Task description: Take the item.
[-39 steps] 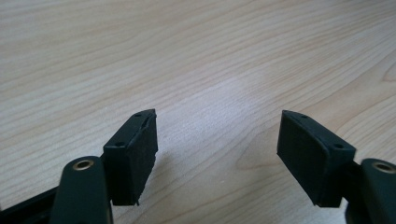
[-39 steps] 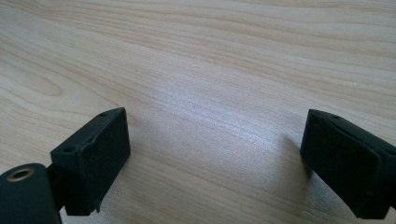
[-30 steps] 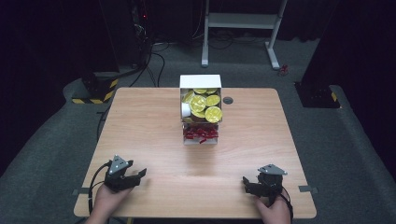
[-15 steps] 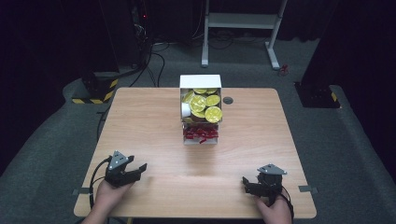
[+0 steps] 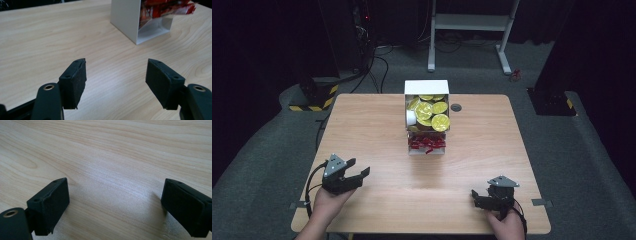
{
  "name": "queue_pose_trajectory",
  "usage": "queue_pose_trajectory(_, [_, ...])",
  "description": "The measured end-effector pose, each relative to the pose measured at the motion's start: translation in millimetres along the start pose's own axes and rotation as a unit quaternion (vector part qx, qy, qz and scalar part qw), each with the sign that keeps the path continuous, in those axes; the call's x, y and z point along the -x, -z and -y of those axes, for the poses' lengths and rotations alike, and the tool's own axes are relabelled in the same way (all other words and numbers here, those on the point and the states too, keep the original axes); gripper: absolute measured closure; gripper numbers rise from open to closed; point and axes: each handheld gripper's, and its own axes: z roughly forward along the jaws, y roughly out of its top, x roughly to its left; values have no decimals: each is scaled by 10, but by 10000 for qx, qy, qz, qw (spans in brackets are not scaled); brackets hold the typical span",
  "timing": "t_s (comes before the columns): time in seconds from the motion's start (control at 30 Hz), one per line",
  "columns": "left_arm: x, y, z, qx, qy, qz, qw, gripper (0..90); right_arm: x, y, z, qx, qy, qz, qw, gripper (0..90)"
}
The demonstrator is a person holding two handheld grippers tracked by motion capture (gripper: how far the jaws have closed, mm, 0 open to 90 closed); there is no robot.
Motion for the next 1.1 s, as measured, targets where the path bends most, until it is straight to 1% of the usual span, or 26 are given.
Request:
queue_pose_trajectory(0.03, [12, 4, -38, 31, 8, 14, 10000, 332, -4, 6, 6, -7, -26, -9, 10000, 79])
queue_pose_trajectory(0.07, [16, 7, -67, 42, -10, 19, 10000, 331, 1, 9, 10, 10, 12, -17, 10000, 79])
queue_pose_trajectory(0.1, [28, 13, -113, 72, -40, 16, 10000, 331, -3, 13, 13, -3, -22, -15, 10000, 79])
queue_pose_trajectory(0.13, [46, 16, -144, 115, -14, 2, 9999, 330, -5, 18, 16, -17, -29, -12, 10000, 79])
queue_pose_trajectory(0.17, [49, 20, -169, 136, -39, 4, 9999, 330, -4, 19, 17, -14, -16, -10, 10000, 79])
queue_pose_trajectory(0.23, [73, 28, -230, 213, 1, 37, 9998, 330, -2, 22, 17, -21, -6, -6, 10000, 79])
queue_pose_trajectory(0.27, [82, 30, -254, 243, -21, 32, 9997, 329, -2, 24, 18, -28, -3, -17, 10000, 79])
queue_pose_trajectory(0.3, [98, 28, -274, 287, 2, 31, 9996, 329, 0, 24, 17, -31, 6, -21, 10000, 79])
queue_pose_trajectory(0.43, [143, -2, -345, 354, -5, 48, 9994, 327, 8, 27, 16, -48, 37, -50, 10000, 79])
queue_pose_trajectory(0.53, [180, -24, -389, 375, -24, 61, 9993, 327, 15, 35, 21, -65, 24, -60, 10000, 79])
queue_pose_trajectory(0.6, [207, -34, -416, 390, -17, 89, 9992, 328, 35, 40, 28, -53, 72, -51, 9999, 79])
queue_pose_trajectory(0.63, [221, -40, -431, 414, 10, 117, 9991, 328, 34, 44, 32, -59, 38, -48, 10000, 79])
queue_pose_trajectory(0.73, [250, -67, -468, 431, -23, 128, 9990, 329, 53, 49, 29, -91, 20, -51, 9999, 79])
queue_pose_trajectory(0.8, [269, -78, -493, 434, -7, 152, 9989, 328, 71, 52, 28, -109, -26, -10, 9999, 79])
queue_pose_trajectory(0.87, [298, -92, -540, 489, -75, 174, 9986, 327, 93, 58, 32, -116, -24, 0, 9999, 79])
queue_pose_trajectory(1.0, [307, -129, -585, 484, -74, 173, 9987, 323, 110, 56, 33, -98, -39, 13, 9999, 79])
queue_pose_trajectory(1.1, [328, -156, -648, 494, -114, 170, 9986, 322, 106, 54, 38, -74, -60, 17, 10000, 78])
